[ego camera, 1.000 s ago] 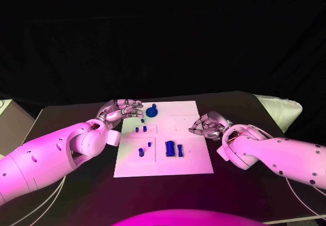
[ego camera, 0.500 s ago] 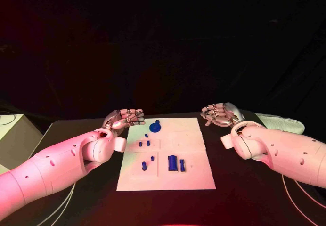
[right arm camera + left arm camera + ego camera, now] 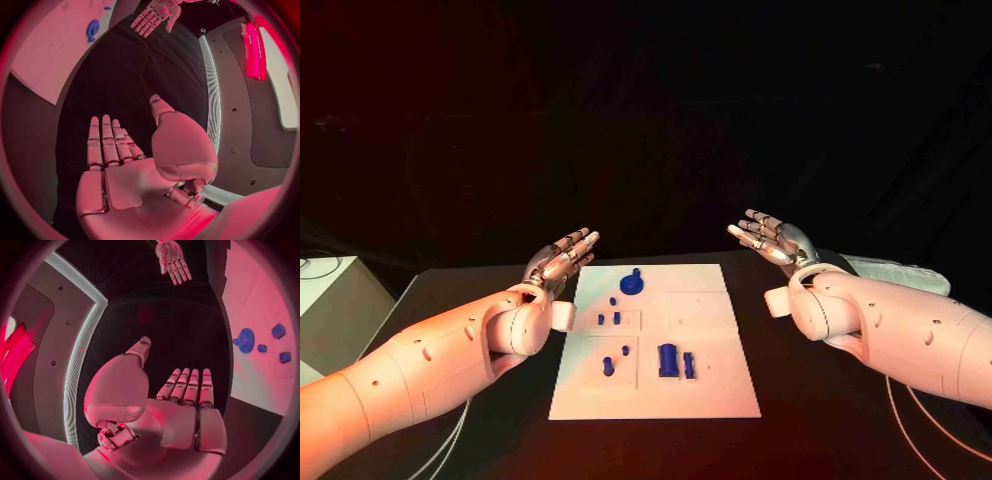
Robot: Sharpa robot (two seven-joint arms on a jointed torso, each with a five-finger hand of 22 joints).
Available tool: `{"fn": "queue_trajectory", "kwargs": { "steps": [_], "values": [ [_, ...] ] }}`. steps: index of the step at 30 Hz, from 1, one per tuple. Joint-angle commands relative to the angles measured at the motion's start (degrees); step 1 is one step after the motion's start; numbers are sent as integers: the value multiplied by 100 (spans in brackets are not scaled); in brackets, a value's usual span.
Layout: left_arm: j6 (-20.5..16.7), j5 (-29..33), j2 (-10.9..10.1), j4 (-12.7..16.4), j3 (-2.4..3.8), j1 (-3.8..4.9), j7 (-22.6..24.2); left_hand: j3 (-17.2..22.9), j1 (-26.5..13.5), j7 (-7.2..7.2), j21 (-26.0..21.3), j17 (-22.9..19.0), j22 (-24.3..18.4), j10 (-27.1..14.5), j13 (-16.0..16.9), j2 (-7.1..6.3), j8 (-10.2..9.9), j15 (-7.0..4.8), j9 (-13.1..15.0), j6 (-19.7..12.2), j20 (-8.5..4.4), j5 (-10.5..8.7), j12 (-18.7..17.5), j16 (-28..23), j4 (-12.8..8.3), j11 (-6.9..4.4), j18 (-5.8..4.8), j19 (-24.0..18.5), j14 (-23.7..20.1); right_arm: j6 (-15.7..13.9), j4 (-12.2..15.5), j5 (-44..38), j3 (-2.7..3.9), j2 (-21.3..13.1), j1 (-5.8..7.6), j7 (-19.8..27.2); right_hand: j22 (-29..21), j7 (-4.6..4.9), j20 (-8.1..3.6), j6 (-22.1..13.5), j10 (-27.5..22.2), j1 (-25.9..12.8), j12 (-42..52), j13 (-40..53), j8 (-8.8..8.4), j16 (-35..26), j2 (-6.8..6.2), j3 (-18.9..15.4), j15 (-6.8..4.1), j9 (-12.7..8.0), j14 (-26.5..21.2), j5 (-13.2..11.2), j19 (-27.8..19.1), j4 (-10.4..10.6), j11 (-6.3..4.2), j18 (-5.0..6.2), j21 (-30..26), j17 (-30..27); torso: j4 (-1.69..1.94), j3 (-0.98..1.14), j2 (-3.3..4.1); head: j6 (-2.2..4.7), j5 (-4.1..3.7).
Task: Assemble the parts on the task board
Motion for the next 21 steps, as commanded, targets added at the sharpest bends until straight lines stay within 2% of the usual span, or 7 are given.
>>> {"fn": "queue_trajectory", "kwargs": {
  "steps": [1, 2, 3, 8, 13, 17, 21],
  "values": [
    [-406, 124, -20, 209, -100, 106, 141, -781, -1954, -359, -245, -609, -370, -1792, -116, 330, -282, -317, -464, -1571, -522, -406, -120, -161, -353, -359, -337, -1476, -1578, -272, 270, 212, 45, -61, -49, 154, -865, -364, -372, -1598, -2546, -1867, -353, -444, -354, -503, 389, -735, -169, -697, -2765, -447, -2546, -477, -257, -347, -115, -984, 158, -31, 16, 167, -99],
    [-521, 156, -34, 292, -161, 151, 173, -781, -2109, -359, -245, -609, -370, -1792, -116, 330, -282, -317, -464, -1571, -522, -406, -120, -161, -353, -359, -337, -1476, -1578, -349, 384, 279, 70, -95, -71, 191, -865, -364, -372, -1598, -2546, -5884, -353, -444, -354, -503, 389, -735, -169, -697, -2765, -447, -2546, -477, -257, -347, -115, -984, 205, -39, 20, 224, -132],
    [-709, 208, -58, 429, -260, 224, 224, -781, -6123, -359, -245, -609, -370, -1792, -116, 330, -282, -317, -464, -1571, -522, -406, -120, -161, -353, -359, -337, -1476, -1578, -474, 573, 389, 110, -151, -107, 252, -865, -364, -372, -1598, -2546, -5884, -353, -444, -354, -503, 389, -735, -169, -697, -2765, -447, -2546, -477, -257, -347, -115, -984, 269, -50, 25, 301, -176],
    [-1442, 413, -150, 960, -648, 509, 423, -781, -6123, -359, -245, -609, -370, -1792, -116, 330, -282, -317, -464, -1571, -522, -406, -120, -161, -353, -359, -337, -1476, -1578, -953, 1294, 810, 263, -364, -244, 485, -865, -364, -372, -1598, -2546, -5884, -353, -444, -354, -503, 389, -735, -169, -697, -2765, -447, -2546, -477, -257, -347, -115, -984, 400, -74, 36, 460, -267],
    [-2276, 646, -255, 1565, -1090, 834, 650, -781, -6123, -359, -245, -609, -370, -1792, -116, 330, -282, -317, -464, -1571, -522, -406, -120, -161, -353, -359, -337, -1476, -1578, -1440, 2028, 1239, 418, -580, -383, 722, -865, -364, -372, -1598, -2546, -5884, -353, -444, -354, -503, 389, -735, -169, -697, -2765, -447, -2546, -477, -257, -347, -115, -984, 436, -80, 39, 503, -292],
    [-2655, 752, -303, 1839, -1291, 982, 753, -781, -6123, -359, -245, -609, -370, -1792, -116, 330, -282, -317, -464, -1571, -522, -406, -120, -161, -353, -359, -337, -1476, -1578, -1643, 2334, 1418, 484, -671, -441, 821, -865, -364, -372, -1598, -2546, -5884, -353, -444, -354, -503, 389, -735, -169, -697, -2765, -447, -2546, -477, -257, -347, -115, -984, 436, -80, 39, 503, -292],
    [-2849, 806, -327, 1980, -1393, 1057, 805, -781, -6123, -359, -245, -609, -370, -1792, -116, 330, -282, -317, -464, -1571, -522, -406, -120, -161, -353, -359, -337, -1476, -1578, -1723, 2455, 1488, 509, -706, -464, 860, -865, -364, -372, -1598, -2546, -5884, -353, -444, -354, -503, 389, -735, -169, -697, -2765, -447, -2546, -477, -257, -347, -115, -984, 436, -80, 39, 503, -292]
  ]
}}
